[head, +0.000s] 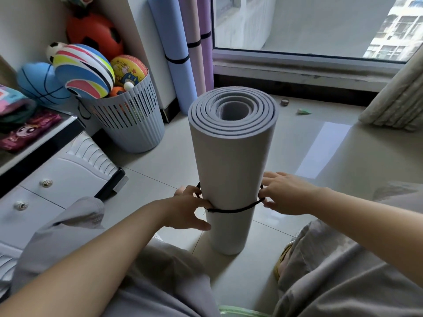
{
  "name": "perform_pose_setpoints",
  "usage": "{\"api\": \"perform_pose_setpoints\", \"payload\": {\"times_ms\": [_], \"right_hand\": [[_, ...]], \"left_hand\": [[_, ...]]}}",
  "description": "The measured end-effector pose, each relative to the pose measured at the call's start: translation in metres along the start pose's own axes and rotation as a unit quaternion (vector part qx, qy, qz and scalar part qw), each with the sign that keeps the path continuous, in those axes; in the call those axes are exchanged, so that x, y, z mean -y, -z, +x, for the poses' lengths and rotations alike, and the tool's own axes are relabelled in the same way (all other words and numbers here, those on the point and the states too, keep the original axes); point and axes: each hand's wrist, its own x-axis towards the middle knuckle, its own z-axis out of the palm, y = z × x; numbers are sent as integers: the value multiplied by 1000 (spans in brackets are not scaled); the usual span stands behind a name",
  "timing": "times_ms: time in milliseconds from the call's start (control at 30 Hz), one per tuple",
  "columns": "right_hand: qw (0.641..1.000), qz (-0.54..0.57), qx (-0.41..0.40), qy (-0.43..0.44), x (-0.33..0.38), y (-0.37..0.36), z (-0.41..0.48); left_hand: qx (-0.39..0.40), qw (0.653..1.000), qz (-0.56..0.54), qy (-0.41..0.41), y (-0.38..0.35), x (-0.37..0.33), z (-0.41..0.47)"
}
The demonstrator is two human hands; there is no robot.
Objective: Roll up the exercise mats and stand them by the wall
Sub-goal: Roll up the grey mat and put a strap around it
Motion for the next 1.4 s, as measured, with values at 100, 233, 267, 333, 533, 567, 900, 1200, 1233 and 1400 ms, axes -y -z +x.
{"api": "perform_pose_setpoints", "payload": {"times_ms": [100,233,267,333,533,567,900,1200,1233,1400], "right_hand": [[984,166,-58,-19,3,-2,-2],[895,419,-93,-122,15,-5,-7],[852,493,-94,-150,17,-8,-8],[765,607,-102,-192,20,-13,-8],[722,565,-287,-277,16,18,-9],[729,531,-334,-273,17,32,-10],[939,194,-274,-70,22,159,-13],[919,181,-344,-73,35,152,-11],[915,180,-353,-78,36,149,-10],[887,161,-420,-102,46,154,6]], "left_hand": [[-70,997,33,-5,-5,1,1],[-164,985,51,-25,-18,6,0],[-181,983,27,-33,-20,7,0],[-196,980,1,-41,-22,6,1],[-205,979,8,-22,-20,-5,3],[-205,979,6,-19,-21,-6,4],[-133,988,-72,-38,-12,-11,4],[-167,778,-602,63,6,-19,-27],[-178,753,-631,56,14,-25,-32],[-180,755,-630,-34,72,-60,-72]]}}
